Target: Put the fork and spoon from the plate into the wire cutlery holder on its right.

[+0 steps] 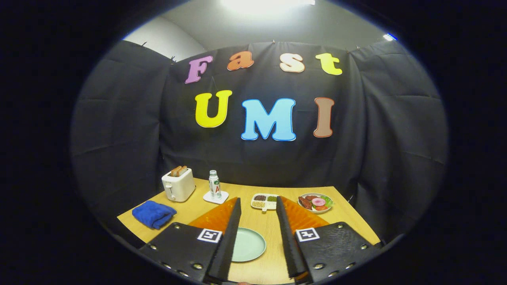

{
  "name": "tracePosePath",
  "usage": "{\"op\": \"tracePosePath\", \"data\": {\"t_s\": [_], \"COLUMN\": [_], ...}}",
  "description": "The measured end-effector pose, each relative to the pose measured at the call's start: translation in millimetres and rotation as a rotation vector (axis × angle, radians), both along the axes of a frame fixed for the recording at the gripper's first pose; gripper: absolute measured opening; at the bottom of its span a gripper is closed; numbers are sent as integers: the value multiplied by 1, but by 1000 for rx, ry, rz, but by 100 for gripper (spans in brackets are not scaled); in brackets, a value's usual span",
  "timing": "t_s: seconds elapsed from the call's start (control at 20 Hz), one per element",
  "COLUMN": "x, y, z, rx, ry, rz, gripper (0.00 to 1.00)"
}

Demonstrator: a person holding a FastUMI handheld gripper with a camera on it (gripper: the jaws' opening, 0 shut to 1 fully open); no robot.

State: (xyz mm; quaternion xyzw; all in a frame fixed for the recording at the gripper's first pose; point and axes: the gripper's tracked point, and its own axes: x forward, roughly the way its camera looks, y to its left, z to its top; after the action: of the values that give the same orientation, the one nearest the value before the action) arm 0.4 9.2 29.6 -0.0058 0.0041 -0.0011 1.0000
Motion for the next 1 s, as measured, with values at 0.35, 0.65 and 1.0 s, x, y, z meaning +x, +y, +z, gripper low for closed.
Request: {"op": "tracePosePath", "data": {"t_s": [0.35,0.65,1.0], "x": [6,-3,-20], "y": [31,55,66], "z": [-6,-2,12], "rx": [-31,-21,7], "ry": [-38,-74,-132], "rz": [30,42,31], "gripper": [100,99,99]}}
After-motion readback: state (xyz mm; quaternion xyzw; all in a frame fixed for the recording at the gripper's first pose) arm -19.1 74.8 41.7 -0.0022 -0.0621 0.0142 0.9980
